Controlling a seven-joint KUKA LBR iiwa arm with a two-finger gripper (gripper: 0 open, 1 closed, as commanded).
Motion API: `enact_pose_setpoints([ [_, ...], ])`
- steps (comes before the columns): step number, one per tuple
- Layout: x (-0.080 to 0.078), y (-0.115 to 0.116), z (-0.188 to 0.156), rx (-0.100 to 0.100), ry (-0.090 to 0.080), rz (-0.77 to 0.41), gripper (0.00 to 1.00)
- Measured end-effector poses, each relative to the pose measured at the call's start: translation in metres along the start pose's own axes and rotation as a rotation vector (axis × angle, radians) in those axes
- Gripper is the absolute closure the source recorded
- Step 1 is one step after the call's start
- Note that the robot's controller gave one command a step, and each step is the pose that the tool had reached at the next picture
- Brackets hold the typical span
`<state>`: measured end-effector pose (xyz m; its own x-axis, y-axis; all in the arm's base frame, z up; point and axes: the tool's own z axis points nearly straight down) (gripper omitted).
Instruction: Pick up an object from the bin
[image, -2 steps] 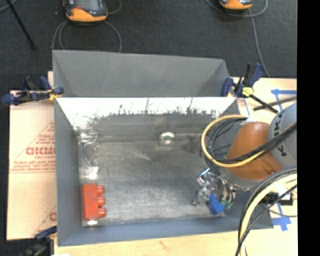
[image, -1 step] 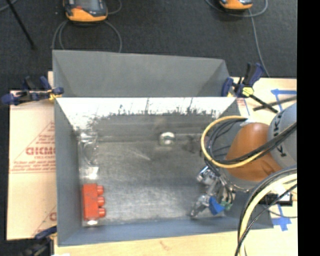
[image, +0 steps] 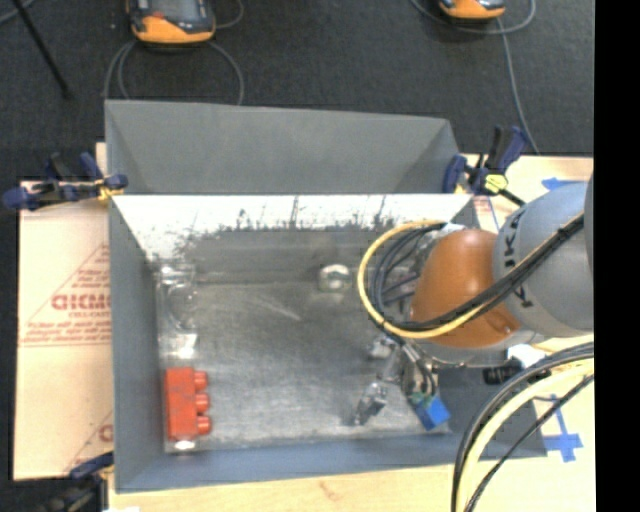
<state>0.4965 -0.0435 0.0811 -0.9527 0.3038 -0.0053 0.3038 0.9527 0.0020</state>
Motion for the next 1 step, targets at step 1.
enact_pose_setpoints([
  [1, -0.0226, 0.0085, 0.002, 0.0, 0.0, 0.083, 0.0],
])
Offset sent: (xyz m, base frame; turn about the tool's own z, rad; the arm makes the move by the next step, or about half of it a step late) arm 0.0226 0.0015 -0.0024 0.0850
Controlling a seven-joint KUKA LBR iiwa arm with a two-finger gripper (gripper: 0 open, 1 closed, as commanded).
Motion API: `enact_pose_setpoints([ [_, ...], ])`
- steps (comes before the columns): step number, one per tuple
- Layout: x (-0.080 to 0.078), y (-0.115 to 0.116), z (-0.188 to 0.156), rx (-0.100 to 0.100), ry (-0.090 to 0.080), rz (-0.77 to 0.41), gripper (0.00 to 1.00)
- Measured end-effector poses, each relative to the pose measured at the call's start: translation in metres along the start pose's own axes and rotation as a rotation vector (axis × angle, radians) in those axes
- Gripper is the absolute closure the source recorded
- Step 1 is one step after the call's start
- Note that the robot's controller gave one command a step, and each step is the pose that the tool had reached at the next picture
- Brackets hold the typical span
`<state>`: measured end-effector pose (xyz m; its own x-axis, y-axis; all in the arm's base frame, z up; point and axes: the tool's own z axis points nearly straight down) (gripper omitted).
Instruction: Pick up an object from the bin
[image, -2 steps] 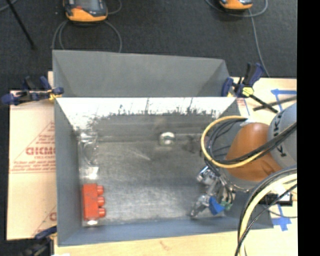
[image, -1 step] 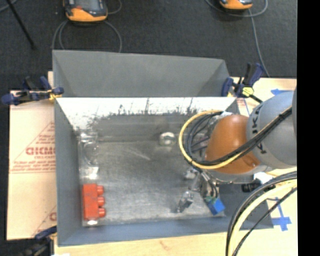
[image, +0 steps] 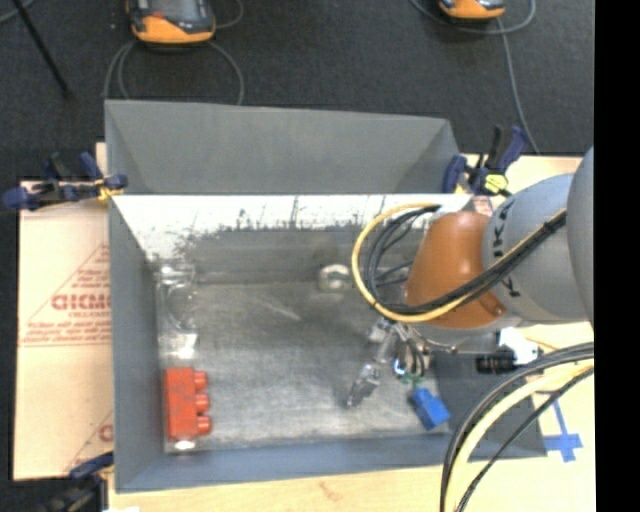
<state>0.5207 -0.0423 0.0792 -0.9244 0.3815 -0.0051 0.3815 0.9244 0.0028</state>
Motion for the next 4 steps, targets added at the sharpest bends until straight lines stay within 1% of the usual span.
enact_pose_setpoints([
  [1, 0.01, 0.003, 0.0, 0.004, 0.0, -0.032, 0.0],
  [2, 0.001, -0.005, 0.005, 0.003, -0.006, -0.267, 0.0],
  [3, 0.034, 0.011, -0.138, 0.001, -0.003, -0.686, 0.0],
  [4, 0.012, -0.062, -0.071, 0.002, 0.008, -0.856, 0.0],
])
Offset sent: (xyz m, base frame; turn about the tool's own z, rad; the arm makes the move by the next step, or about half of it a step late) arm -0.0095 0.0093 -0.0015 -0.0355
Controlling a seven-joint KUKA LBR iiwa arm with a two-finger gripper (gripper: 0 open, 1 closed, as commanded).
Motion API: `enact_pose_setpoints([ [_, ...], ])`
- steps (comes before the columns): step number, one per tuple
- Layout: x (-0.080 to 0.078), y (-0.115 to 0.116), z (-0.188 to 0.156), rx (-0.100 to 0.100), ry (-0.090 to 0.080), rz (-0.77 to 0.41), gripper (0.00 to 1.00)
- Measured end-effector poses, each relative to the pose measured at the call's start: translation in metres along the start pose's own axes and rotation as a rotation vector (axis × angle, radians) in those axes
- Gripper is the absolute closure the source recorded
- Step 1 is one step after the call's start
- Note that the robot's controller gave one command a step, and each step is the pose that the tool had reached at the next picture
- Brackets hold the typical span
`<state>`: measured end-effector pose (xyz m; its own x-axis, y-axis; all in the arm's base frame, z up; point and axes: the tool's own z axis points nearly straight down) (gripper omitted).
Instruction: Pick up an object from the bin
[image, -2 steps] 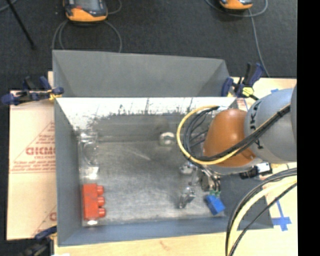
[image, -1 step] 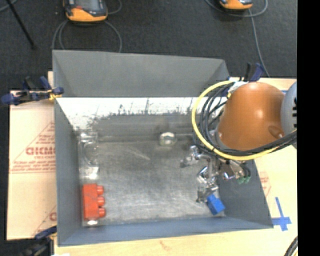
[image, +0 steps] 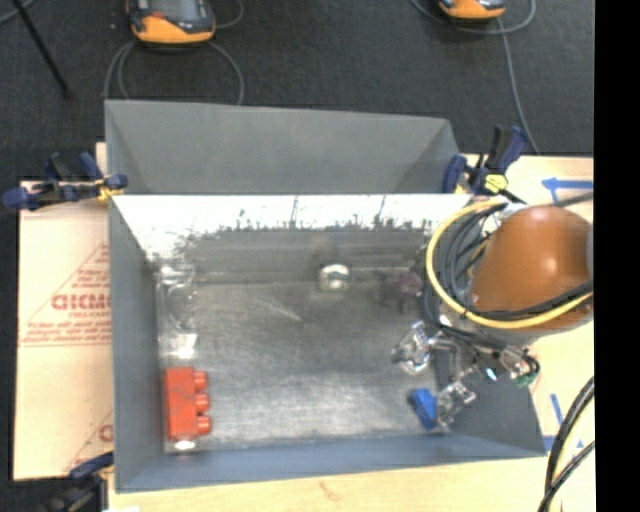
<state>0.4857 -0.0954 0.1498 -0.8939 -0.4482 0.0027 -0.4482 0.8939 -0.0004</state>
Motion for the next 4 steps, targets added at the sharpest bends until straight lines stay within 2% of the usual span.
enact_pose_setpoints([
  [1, 0.009, -0.037, 0.077, 0.0, -0.008, -0.333, 0.0],
  [2, -0.004, -0.048, 0.071, -0.037, -0.012, -0.627, 0.0],
  [3, -0.003, -0.059, 0.068, -0.011, -0.013, -0.626, 1.0],
  [4, -0.009, -0.064, -0.088, 0.01, -0.008, -0.811, 1.0],
])
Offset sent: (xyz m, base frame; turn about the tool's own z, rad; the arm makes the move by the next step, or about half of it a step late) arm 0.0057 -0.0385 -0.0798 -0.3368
